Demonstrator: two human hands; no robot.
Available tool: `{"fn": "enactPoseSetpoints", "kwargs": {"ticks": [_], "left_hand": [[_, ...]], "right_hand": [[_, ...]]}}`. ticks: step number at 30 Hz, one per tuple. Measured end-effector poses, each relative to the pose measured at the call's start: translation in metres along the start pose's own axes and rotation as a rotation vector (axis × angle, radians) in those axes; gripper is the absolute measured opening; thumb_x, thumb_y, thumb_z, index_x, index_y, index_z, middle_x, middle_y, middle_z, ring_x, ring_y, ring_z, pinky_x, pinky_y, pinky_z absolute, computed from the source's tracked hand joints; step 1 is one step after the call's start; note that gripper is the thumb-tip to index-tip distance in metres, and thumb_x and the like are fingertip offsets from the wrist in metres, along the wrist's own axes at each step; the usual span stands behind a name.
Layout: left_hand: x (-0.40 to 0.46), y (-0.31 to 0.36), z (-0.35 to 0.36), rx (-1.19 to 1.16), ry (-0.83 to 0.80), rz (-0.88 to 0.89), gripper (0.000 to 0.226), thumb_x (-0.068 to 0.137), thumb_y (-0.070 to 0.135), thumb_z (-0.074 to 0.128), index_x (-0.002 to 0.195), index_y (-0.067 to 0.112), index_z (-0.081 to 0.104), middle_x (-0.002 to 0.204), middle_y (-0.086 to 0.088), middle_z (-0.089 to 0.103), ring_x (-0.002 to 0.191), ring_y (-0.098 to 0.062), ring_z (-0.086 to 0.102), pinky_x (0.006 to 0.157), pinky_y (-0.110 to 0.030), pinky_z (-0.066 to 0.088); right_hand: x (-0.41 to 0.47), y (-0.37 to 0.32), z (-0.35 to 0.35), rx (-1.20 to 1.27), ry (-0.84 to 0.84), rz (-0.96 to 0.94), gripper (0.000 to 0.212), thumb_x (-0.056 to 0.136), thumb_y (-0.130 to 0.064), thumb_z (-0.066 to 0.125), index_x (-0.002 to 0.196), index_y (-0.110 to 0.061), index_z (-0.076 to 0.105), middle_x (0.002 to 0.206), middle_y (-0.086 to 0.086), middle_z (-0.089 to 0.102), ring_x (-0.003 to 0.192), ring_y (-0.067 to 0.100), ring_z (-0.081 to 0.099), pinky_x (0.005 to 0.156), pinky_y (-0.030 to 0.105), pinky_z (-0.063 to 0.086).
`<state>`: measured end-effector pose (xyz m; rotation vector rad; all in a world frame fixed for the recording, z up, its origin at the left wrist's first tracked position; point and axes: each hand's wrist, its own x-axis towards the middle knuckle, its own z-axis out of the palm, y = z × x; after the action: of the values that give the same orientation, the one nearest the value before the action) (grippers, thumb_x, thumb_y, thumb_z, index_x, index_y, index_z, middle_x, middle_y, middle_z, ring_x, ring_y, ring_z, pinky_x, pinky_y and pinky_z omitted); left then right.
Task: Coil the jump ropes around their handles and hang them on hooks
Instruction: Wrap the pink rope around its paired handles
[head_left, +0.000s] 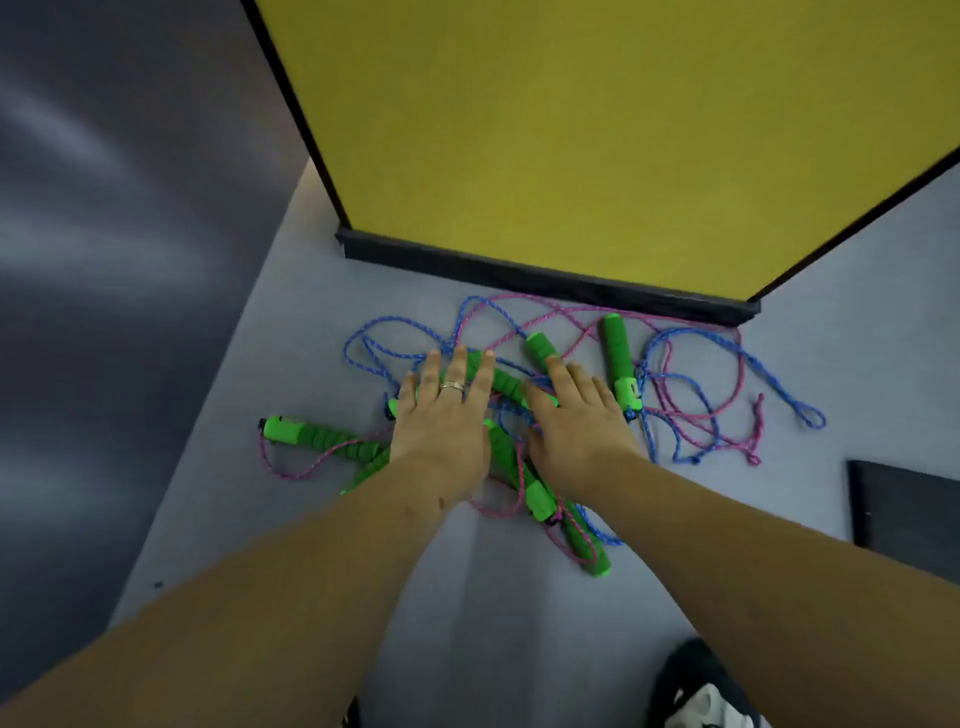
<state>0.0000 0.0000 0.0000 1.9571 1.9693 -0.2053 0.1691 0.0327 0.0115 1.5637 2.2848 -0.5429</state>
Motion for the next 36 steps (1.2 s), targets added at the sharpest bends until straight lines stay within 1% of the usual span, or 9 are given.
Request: {"fn": "enactPoseSetpoints", "kwargs": {"ticks": [6,10,14,17,20,24,27,33,36], "left_hand": [[0.041,-0.010,0.025,0.120,-0.167,0.065,0.098,0.097,0.027,0.055,0.161,0.028,-0.019,0.175,-0.002,-0.008,0.160,-0.034,-0.011,0.128,-0.055,0.003],[0.049,-0.007,0.027,0.145,-0.229,0.112,0.103,0.093,0.019,0.059,0.163,0.028,-0.015,0.175,-0.002,-0.006,0.160,-0.034,-0.010,0.128,-0.054,0.005],[0.046,0.003,0.010,0.128,-0.177,0.170,0.101,0.093,0.019,0.060,0.163,0.028,-0.012,0.175,-0.001,-0.002,0.160,-0.032,-0.007,0.128,-0.050,0.006],[0.035,0.013,-0.029,-0.056,-0.075,0.204,0.075,0.095,0.034,0.062,0.160,0.025,0.025,0.162,-0.004,0.039,0.155,-0.030,0.027,0.124,-0.043,0.024],[0.017,0.018,-0.080,-0.246,0.059,0.178,0.031,0.095,0.034,0.060,0.124,0.024,0.057,0.119,-0.008,0.066,0.113,-0.037,0.064,0.091,-0.045,0.052],[-0.018,0.025,-0.146,-0.334,0.256,0.057,0.023,0.098,0.036,0.055,0.110,0.018,0.053,0.107,-0.011,0.065,0.100,-0.040,0.063,0.077,-0.044,0.050],[-0.046,0.032,-0.191,-0.480,0.286,-0.075,0.024,0.096,0.037,0.057,0.103,0.015,0.053,0.096,-0.013,0.065,0.093,-0.041,0.064,0.074,-0.044,0.050],[-0.107,0.058,-0.258,-1.229,0.048,-0.078,0.008,0.090,0.016,0.066,0.097,0.012,0.068,0.058,0.001,0.060,0.051,-0.016,0.055,0.054,-0.033,0.052],[-0.130,0.066,-0.273,-1.348,0.058,0.015,0.003,0.094,0.014,0.070,0.095,0.011,0.070,0.055,0.003,0.058,0.049,-0.015,0.052,0.050,-0.027,0.046]], "right_hand": [[0.055,0.011,0.035,-0.106,-0.247,-0.005,0.050,0.102,-0.051,0.034,0.150,-0.039,0.039,0.170,0.008,0.009,0.157,0.035,0.002,0.125,0.056,0.002],[0.059,0.010,0.037,-0.161,-0.147,-0.056,0.035,0.094,-0.040,0.054,0.128,-0.040,0.062,0.141,0.007,0.048,0.143,0.034,0.033,0.123,0.051,0.017],[0.039,0.010,0.005,-0.126,-0.003,-0.160,0.030,0.088,-0.020,0.063,0.116,-0.030,0.064,0.122,0.007,0.050,0.112,0.034,0.057,0.093,0.042,0.045],[0.018,0.008,-0.043,0.021,0.133,-0.308,0.026,0.086,-0.015,0.064,0.111,-0.022,0.064,0.118,0.010,0.055,0.105,0.036,0.059,0.080,0.042,0.050],[-0.009,0.004,-0.098,0.285,0.287,-0.267,0.029,0.079,-0.007,0.067,0.104,-0.016,0.056,0.107,0.007,0.060,0.098,0.031,0.057,0.074,0.035,0.040],[-0.050,-0.004,-0.153,0.713,0.390,-0.011,0.051,0.081,-0.005,0.068,0.127,-0.021,0.052,0.107,-0.001,0.063,0.084,0.019,0.061,0.072,0.031,0.046],[-0.080,-0.008,-0.177,0.935,0.324,0.114,0.033,0.092,-0.010,0.066,0.125,-0.013,0.065,0.096,0.004,0.072,0.077,0.021,0.069,0.078,0.039,0.059],[-0.149,-0.042,-0.202,1.254,0.200,0.052,0.047,0.099,-0.019,0.061,0.143,-0.029,0.049,0.124,-0.001,0.063,0.075,0.012,0.061,0.060,0.026,0.050],[-0.170,-0.048,-0.213,1.287,0.228,-0.052,0.030,0.101,-0.026,0.059,0.130,-0.035,0.062,0.099,-0.007,0.068,0.072,0.006,0.056,0.063,0.023,0.044]]}}
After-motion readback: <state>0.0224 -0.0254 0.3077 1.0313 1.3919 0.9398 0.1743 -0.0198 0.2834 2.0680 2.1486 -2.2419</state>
